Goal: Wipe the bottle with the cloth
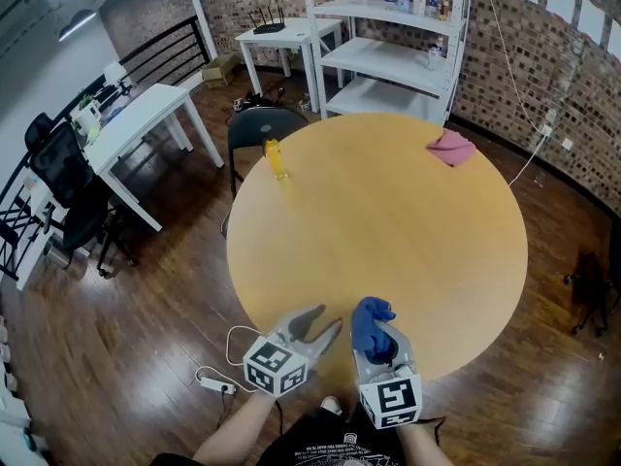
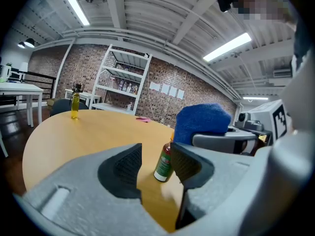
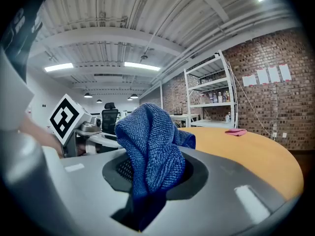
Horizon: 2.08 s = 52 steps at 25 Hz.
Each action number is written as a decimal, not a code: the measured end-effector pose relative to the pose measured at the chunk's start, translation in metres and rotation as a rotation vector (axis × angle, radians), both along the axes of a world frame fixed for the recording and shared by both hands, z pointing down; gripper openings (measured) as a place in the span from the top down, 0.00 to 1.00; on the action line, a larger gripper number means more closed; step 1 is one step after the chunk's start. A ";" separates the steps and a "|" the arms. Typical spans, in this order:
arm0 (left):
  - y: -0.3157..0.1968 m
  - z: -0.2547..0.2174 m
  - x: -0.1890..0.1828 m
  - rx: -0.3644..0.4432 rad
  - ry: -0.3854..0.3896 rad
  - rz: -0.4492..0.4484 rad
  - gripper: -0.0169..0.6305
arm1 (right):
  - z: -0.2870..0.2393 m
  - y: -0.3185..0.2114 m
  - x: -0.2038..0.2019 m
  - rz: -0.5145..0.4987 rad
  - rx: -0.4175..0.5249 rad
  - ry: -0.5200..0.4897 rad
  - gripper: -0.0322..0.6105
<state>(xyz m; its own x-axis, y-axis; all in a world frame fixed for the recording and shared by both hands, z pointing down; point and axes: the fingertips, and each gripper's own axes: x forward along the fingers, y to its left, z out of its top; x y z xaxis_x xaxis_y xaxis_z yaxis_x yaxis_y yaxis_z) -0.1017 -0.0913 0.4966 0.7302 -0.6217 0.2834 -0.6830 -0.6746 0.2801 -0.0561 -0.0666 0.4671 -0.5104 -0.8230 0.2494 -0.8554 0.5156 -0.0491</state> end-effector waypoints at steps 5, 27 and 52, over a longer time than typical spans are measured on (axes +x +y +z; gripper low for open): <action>-0.001 0.001 0.002 0.000 0.002 -0.005 0.70 | -0.001 -0.002 -0.002 -0.018 0.010 -0.008 0.78; -0.008 0.003 0.002 -0.005 0.009 -0.029 0.70 | -0.079 -0.071 0.016 -0.112 0.055 -0.132 0.78; -0.024 0.007 -0.004 -0.031 0.000 -0.092 0.70 | -0.048 -0.132 0.002 -0.460 -0.066 -0.196 0.78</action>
<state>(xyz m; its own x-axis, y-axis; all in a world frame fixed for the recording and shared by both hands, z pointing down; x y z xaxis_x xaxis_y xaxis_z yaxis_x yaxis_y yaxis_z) -0.1053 -0.1157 0.5032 0.6702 -0.6774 0.3032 -0.7419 -0.5999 0.2996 -0.0545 -0.1987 0.4186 -0.8592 -0.4871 0.1563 -0.5113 0.8277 -0.2312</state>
